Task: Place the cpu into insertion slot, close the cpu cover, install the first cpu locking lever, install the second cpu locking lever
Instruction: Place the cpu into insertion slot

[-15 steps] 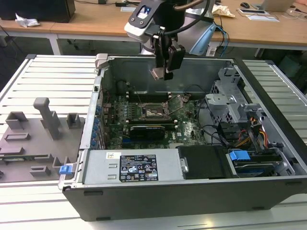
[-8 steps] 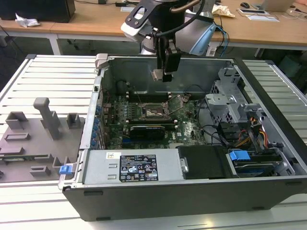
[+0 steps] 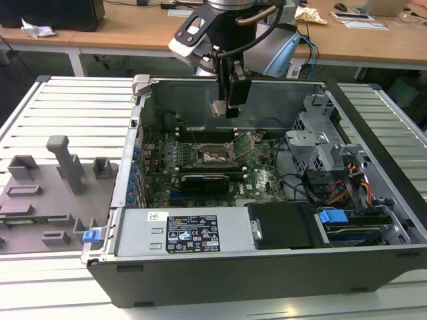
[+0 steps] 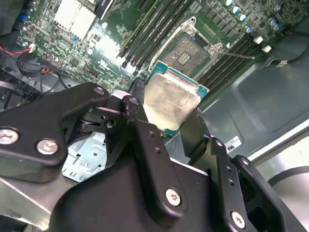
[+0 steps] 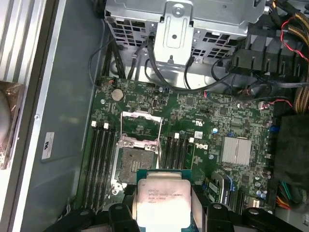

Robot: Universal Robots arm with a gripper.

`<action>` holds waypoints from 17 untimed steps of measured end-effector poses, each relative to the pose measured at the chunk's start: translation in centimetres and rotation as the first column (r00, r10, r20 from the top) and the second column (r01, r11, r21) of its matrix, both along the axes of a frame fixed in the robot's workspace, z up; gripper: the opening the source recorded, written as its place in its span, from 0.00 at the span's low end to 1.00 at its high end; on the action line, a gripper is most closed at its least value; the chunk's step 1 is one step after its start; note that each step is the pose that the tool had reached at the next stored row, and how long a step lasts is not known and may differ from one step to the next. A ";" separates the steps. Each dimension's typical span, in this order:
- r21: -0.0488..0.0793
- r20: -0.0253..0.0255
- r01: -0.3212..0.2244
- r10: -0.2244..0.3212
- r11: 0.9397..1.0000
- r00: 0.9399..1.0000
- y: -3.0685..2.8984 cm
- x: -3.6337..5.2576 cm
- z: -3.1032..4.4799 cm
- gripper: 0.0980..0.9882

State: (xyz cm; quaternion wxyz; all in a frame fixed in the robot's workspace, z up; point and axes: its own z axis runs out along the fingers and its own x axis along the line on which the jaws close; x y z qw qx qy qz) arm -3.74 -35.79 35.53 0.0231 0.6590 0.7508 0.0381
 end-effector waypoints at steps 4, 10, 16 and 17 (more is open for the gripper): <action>0.000 0.000 0.069 -0.069 0.998 0.998 0.00 0.00 -0.75 0.49; 0.000 0.000 0.073 -0.073 0.997 0.997 0.00 -0.01 -2.31 0.49; 0.000 0.000 0.073 -0.073 0.997 0.997 0.00 -0.01 -3.94 0.49; 0.000 0.000 0.073 -0.073 0.997 0.997 0.00 -0.02 -4.19 0.49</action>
